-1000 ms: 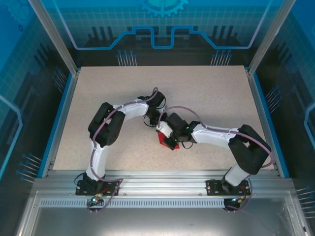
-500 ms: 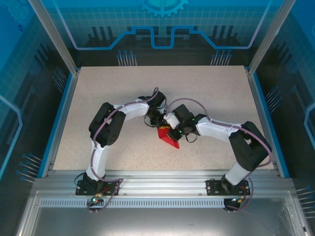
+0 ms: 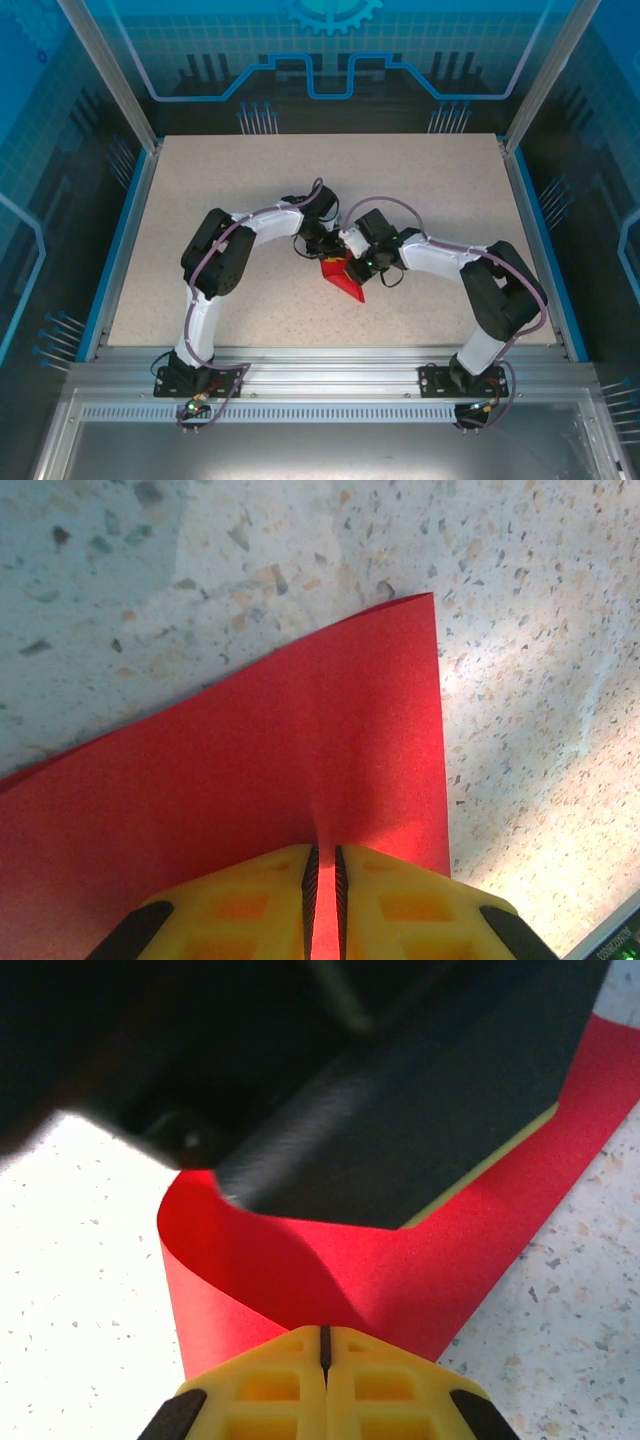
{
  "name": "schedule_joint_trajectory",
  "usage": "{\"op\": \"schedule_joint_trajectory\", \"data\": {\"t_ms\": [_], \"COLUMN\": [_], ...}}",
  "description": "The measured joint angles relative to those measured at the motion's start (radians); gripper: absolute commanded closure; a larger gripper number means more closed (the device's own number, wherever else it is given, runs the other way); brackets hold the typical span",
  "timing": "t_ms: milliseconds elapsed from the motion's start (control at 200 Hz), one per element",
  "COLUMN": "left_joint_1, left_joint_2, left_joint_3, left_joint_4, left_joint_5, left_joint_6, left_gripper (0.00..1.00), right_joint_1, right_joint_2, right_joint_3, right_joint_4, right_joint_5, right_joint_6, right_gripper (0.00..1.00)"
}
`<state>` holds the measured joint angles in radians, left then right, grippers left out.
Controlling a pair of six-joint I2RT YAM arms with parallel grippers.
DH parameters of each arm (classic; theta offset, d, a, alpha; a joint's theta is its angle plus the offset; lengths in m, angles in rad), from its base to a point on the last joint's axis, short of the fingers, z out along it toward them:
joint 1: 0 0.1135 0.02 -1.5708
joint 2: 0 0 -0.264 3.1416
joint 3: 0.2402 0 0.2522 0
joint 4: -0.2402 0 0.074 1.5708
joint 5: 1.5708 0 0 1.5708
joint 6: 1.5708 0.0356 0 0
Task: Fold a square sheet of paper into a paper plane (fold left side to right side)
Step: Third fold the triangle at the center of the table.
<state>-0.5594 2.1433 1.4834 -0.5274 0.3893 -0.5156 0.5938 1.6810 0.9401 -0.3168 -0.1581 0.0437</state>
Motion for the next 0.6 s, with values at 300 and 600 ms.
{"op": "schedule_joint_trajectory", "data": {"t_ms": [300,600], "left_joint_1": [0.000,-0.001], "left_joint_2": [0.002,0.002], "left_joint_3": [0.001,0.001], "left_joint_4": [-0.001,-0.001], "left_joint_5": [0.000,-0.002], "left_joint_6": [0.002,0.002], "left_gripper": [0.83,0.86], "right_joint_1": [-0.015,-0.034], "right_joint_2": [0.022,0.043], "right_joint_3": [0.026,0.042], "right_joint_4": [-0.009,-0.017], "right_joint_5": [0.000,0.002], "right_joint_6": [0.017,0.035], "right_gripper": [1.00,1.00]}}
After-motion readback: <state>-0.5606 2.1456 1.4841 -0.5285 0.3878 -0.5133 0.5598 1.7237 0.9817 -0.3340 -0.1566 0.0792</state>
